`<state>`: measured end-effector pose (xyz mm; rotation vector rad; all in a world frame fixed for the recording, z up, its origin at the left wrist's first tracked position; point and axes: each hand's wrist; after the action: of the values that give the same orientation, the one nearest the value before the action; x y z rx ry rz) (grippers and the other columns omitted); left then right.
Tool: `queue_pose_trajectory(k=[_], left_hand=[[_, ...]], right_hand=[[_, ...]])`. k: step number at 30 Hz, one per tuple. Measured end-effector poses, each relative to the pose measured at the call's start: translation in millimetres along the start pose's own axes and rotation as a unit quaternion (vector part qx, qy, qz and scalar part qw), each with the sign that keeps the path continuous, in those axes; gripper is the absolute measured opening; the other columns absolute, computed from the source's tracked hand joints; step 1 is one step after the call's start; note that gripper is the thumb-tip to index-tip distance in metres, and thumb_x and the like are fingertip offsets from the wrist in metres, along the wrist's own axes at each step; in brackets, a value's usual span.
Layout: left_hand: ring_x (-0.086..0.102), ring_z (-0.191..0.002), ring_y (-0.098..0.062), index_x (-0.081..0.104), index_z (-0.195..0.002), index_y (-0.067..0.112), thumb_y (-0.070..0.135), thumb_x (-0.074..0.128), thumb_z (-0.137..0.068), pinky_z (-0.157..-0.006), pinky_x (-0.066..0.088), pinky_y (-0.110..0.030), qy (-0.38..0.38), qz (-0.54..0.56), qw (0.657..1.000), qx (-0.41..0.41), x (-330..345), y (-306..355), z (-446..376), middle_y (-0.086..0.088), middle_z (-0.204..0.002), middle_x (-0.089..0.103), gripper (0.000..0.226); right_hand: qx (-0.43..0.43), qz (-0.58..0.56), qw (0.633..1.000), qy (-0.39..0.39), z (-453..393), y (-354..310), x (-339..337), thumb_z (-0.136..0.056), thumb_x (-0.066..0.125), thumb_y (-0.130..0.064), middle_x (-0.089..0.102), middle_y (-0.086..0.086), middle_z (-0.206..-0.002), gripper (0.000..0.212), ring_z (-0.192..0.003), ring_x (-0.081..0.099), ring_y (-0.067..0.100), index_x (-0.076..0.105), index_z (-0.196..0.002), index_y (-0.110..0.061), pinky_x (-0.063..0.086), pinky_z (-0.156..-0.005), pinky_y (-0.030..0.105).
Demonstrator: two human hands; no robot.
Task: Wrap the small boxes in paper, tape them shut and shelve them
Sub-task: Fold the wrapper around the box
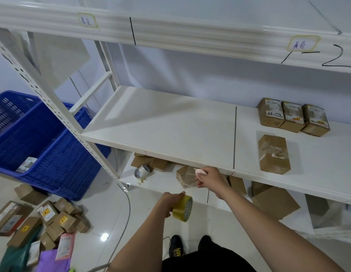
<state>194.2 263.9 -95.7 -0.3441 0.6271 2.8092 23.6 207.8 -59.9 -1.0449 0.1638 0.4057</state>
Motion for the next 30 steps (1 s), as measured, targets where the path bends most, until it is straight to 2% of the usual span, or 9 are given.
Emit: queue_pose_trajectory(k=[5, 8, 11, 14, 19, 22, 25, 28, 30], left_hand=[[0.060, -0.113, -0.023, 0.052, -0.131, 0.013, 0.045, 0.071, -0.087, -0.084, 0.050, -0.036, -0.054, 0.027, 0.998, 0.017, -4, -13, -2, -0.008, -0.127, 0.061, 0.057], [0.062, -0.109, -0.023, 0.055, -0.127, 0.013, 0.047, 0.069, -0.087, -0.080, 0.048, -0.034, -0.056, 0.025, 0.998, 0.018, -4, -15, -1, -0.008, -0.123, 0.064, 0.054], [0.061, -0.106, -0.024, 0.051, -0.127, 0.012, 0.051, 0.067, -0.089, -0.076, 0.046, -0.031, -0.023, -0.004, 1.000, 0.005, -4, -6, 3, -0.008, -0.123, 0.061, 0.057], [0.056, -0.097, -0.022, 0.048, -0.128, 0.012, 0.050, 0.064, -0.091, -0.073, 0.044, -0.030, 0.021, -0.048, 0.999, -0.008, -4, 8, 8, -0.008, -0.118, 0.057, 0.056], [0.057, -0.102, -0.023, 0.048, -0.128, 0.012, 0.050, 0.068, -0.088, -0.089, 0.051, -0.032, 0.038, -0.081, 0.996, -0.006, 3, 8, 6, -0.007, -0.113, 0.054, 0.059], [0.057, -0.102, -0.024, 0.049, -0.127, 0.013, 0.050, 0.073, -0.084, -0.095, 0.051, -0.035, 0.048, -0.068, 0.996, -0.010, 6, 1, 4, -0.007, -0.115, 0.056, 0.062], [0.055, -0.099, -0.023, 0.045, -0.119, 0.014, 0.049, 0.070, -0.087, -0.087, 0.050, -0.032, 0.061, -0.085, 0.994, 0.007, 5, 4, 5, -0.007, -0.112, 0.053, 0.053], [0.059, -0.105, -0.025, 0.048, -0.128, 0.016, 0.045, 0.070, -0.088, -0.087, 0.053, -0.033, 0.039, -0.078, 0.996, 0.021, 1, 6, 6, -0.008, -0.120, 0.056, 0.054], [0.061, -0.092, -0.021, 0.057, -0.127, 0.021, 0.038, 0.067, -0.093, -0.067, 0.050, -0.025, -0.002, -0.039, 0.998, 0.043, -2, 2, 15, -0.007, -0.115, 0.058, 0.040]], right_hand=[[-0.006, 0.020, 1.000, -0.006, 2, -3, 3, -0.099, 0.053, -0.006, 0.067, 0.014, -0.088, 0.015, -0.074, 0.065, 0.021, 0.068, -0.103, -0.005, 0.063, -0.075, 0.039], [-0.014, 0.039, 0.999, -0.010, 6, -8, 6, -0.099, 0.053, -0.004, 0.067, 0.014, -0.089, 0.019, -0.075, 0.065, 0.021, 0.068, -0.109, 0.001, 0.063, -0.072, 0.033], [-0.026, 0.072, 0.997, -0.028, 11, -11, 9, -0.100, 0.050, -0.003, 0.064, 0.014, -0.087, 0.021, -0.076, 0.062, 0.021, 0.067, -0.109, 0.005, 0.058, -0.065, 0.024], [-0.026, 0.107, 0.993, -0.045, 15, -12, 12, -0.100, 0.049, -0.005, 0.061, 0.015, -0.085, 0.022, -0.076, 0.059, 0.022, 0.065, -0.110, 0.007, 0.057, -0.068, 0.028], [-0.010, 0.144, 0.988, -0.059, 17, -12, 18, -0.099, 0.046, -0.001, 0.055, 0.015, -0.087, 0.020, -0.071, 0.052, 0.023, 0.063, -0.106, 0.007, 0.045, -0.054, 0.018], [-0.010, 0.170, 0.983, -0.063, 17, -7, 20, -0.095, 0.048, -0.002, 0.058, 0.014, -0.089, 0.020, -0.066, 0.056, 0.022, 0.063, -0.106, 0.008, 0.048, -0.058, 0.023], [-0.007, 0.176, 0.982, -0.071, 19, -2, 23, -0.096, 0.053, -0.006, 0.063, 0.011, -0.096, 0.017, -0.065, 0.061, 0.017, 0.063, -0.110, -0.007, 0.049, -0.058, 0.021], [-0.030, 0.192, 0.979, -0.064, 22, 0, 23, -0.098, 0.057, -0.015, 0.065, 0.010, -0.099, 0.006, -0.069, 0.064, 0.014, 0.059, -0.104, -0.013, 0.048, -0.060, 0.023], [-0.056, 0.226, 0.971, -0.061, 23, 5, 23, -0.098, 0.058, -0.021, 0.067, 0.011, -0.098, 0.008, -0.077, 0.067, 0.019, 0.060, -0.099, -0.014, 0.049, -0.066, 0.028]])
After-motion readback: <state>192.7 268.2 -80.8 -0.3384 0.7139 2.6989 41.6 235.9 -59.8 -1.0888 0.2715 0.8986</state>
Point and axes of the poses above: each hand's wrist, its own z-axis away from the middle knuckle, its own x-axis out of the palm, y = z × x
